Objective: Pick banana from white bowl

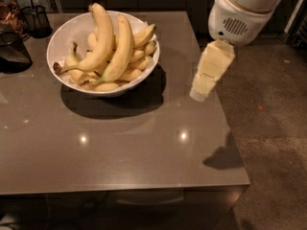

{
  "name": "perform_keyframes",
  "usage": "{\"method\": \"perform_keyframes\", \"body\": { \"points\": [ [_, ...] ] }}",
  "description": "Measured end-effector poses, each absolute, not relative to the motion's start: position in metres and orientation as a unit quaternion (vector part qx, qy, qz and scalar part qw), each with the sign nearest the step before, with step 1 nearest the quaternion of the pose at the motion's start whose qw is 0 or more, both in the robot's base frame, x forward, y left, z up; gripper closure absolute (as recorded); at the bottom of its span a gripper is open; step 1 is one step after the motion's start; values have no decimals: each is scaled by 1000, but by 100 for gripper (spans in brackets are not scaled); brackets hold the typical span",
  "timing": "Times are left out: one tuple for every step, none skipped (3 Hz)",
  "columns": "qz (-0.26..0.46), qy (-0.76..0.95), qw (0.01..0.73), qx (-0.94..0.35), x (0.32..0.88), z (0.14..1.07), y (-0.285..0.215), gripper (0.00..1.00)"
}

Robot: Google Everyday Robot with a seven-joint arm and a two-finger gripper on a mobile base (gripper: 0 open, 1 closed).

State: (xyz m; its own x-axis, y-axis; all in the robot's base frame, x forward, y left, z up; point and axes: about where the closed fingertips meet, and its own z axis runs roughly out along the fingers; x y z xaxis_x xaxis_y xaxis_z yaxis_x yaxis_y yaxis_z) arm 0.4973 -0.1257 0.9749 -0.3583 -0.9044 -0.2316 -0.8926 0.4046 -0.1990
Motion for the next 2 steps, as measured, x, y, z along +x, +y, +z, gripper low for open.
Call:
{"method": "perform_keyframes", "body": {
  "points": [
    [19, 843, 145, -518, 529, 969, -96, 0],
    [19, 842, 154, -516, 534, 972, -93, 0]
  ]
}}
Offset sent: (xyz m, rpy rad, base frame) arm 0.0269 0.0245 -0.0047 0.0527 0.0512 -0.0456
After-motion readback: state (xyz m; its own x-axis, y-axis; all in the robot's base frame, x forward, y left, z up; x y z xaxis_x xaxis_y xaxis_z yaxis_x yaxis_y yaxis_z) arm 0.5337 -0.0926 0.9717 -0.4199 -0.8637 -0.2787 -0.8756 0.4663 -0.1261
